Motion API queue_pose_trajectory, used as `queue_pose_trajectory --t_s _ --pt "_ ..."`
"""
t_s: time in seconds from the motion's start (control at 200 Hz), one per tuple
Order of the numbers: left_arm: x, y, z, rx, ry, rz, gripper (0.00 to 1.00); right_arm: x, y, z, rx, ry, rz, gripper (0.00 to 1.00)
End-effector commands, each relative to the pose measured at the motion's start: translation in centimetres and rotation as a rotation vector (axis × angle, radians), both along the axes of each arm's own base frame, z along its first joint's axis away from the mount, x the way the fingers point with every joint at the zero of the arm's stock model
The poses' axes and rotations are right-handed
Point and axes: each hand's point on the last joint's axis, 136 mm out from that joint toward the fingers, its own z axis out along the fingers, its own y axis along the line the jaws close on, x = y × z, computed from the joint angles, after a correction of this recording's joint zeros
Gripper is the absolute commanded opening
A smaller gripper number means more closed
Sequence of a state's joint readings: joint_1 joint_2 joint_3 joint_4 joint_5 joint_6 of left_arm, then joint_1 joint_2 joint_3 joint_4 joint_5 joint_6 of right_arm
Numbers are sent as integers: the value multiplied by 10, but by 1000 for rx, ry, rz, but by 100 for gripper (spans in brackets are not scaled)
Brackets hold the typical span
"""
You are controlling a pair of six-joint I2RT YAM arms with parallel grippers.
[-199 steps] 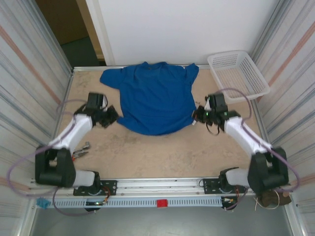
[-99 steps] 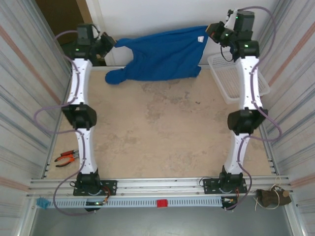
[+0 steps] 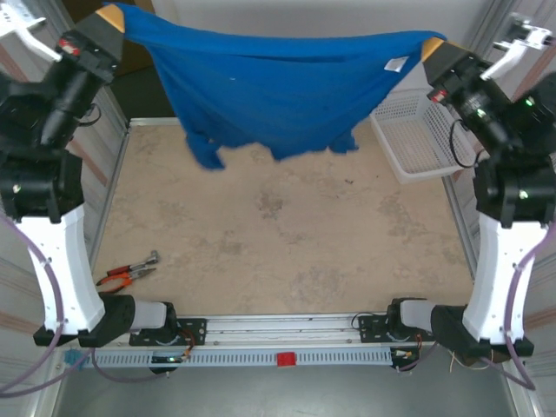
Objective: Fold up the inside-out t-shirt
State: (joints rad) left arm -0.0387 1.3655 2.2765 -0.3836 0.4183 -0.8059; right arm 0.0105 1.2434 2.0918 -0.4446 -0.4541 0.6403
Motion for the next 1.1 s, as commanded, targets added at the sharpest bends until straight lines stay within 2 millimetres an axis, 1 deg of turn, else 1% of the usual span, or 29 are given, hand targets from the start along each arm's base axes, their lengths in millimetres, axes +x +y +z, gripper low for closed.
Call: queue_pose_trajectory --t_s 0.0,0.08,0.165,0.215,0.311,0.401,0.411,0.451,0.506,0.521,0.576,0.581,0.616,0.641,0.651,0.661,0.721,0.802,0.827,0.837,0.847,0.907,0.947,0.977,1.017,1.087,1.097 --pt "49 4 -31 11 115 41 0 20 -13 -8 -35 18 -84 0" --pt "74 5 -50 21 175 49 0 36 -13 -17 -37 52 -82 0" --pt "109 7 -82 38 267 53 0 62 -12 -31 -34 96 -78 0" --pt "133 10 -105 47 333 59 0 83 -14 -44 -35 131 -85 0" --pt "175 12 -142 64 422 59 0 121 -15 -65 -40 194 -94 0" --pt "211 15 -171 74 485 66 0 165 -19 -93 -46 266 -108 0" --pt "216 16 -175 74 493 67 0 167 -19 -95 -46 270 -109 0" --pt "231 16 -183 69 507 57 0 185 -21 -105 -42 295 -112 0" --pt "251 18 -196 63 537 56 0 206 -22 -113 -40 313 -113 0" --pt "255 18 -195 58 534 54 0 213 -22 -117 -39 322 -112 0" --pt "271 17 -200 36 540 32 0 229 -23 -118 -40 326 -109 0" --pt "272 17 -200 33 540 31 0 232 -23 -121 -40 332 -109 0" --pt "279 18 -201 10 546 25 0 239 -24 -117 -36 323 -111 0" --pt "277 18 -190 -4 520 16 0 244 -25 -116 -31 318 -109 0" --pt "285 17 -198 -9 534 10 0 246 -26 -114 -27 313 -110 0" --pt "287 17 -198 -14 531 8 0 246 -27 -112 -23 308 -110 0" --pt "287 17 -184 -43 490 -3 0 247 -32 -98 4 278 -111 0" --pt "276 19 -159 -68 426 -2 0 237 -37 -73 37 219 -107 0" --pt "277 20 -158 -73 419 -2 0 233 -39 -67 47 206 -107 0" --pt "268 20 -146 -73 393 -2 0 231 -41 -64 51 199 -110 0" --pt "264 20 -141 -72 381 -2 0 230 -42 -62 53 196 -111 0" --pt "252 20 -128 -62 348 0 0 217 -44 -50 52 168 -117 0" --pt "244 19 -121 -50 332 -2 0 211 -45 -47 44 164 -121 0" --pt "241 17 -122 -38 335 -10 0 207 -45 -48 37 170 -122 0" --pt "236 15 -126 -20 348 -18 0 205 -43 -55 25 191 -115 0" --pt "232 12 -146 16 395 -28 0 200 -39 -78 7 249 -105 0" --pt "231 12 -148 22 399 -29 0 196 -39 -76 4 241 -103 0"
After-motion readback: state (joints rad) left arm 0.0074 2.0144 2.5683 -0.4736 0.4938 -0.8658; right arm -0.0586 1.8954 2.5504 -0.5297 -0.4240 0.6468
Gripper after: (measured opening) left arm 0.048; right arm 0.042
